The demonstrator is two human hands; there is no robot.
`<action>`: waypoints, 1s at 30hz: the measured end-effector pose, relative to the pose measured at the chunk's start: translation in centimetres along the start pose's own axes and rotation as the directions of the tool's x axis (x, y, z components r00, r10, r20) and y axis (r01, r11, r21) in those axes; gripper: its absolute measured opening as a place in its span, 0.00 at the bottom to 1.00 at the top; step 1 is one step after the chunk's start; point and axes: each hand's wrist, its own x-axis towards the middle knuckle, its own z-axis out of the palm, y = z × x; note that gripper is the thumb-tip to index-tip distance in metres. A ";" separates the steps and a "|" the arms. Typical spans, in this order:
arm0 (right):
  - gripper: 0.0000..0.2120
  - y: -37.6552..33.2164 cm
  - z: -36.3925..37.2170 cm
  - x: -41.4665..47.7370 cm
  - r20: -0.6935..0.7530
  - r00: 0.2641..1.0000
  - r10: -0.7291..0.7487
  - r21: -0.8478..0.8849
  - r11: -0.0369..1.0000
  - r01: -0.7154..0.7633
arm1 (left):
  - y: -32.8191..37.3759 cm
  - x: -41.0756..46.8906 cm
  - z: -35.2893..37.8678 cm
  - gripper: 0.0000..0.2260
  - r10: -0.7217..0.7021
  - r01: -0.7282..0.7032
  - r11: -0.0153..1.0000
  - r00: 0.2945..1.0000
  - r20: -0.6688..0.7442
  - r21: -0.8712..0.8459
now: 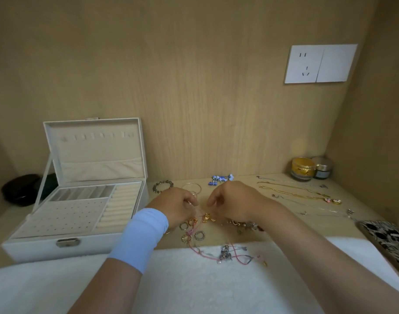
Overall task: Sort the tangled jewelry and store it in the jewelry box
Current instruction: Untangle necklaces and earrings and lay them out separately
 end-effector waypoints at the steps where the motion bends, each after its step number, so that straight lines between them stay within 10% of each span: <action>1: 0.10 -0.2 0.4 0.3 -0.012 1.000 -0.009 -0.043 0.999 0.008 | 0.0 0.2 0.2 0.07 0.002 -0.002 1.000 1.000 0.012 0.032; 10: 0.08 1.2 0.0 1.6 0.073 0.997 -0.005 0.199 0.980 -0.010 | -0.8 1.5 1.2 0.09 0.019 -0.022 0.998 0.999 0.045 0.064; 21: 0.09 1.2 -0.8 1.6 0.229 0.965 0.124 0.609 0.755 -0.242 | 0.7 1.0 0.4 0.07 0.161 -0.186 0.927 0.982 -0.101 -0.325; 30: 0.07 -0.2 -0.2 1.5 0.121 0.990 0.072 0.818 0.557 -0.140 | 0.3 0.8 -0.3 0.03 0.095 -0.147 0.838 0.988 -0.124 -0.525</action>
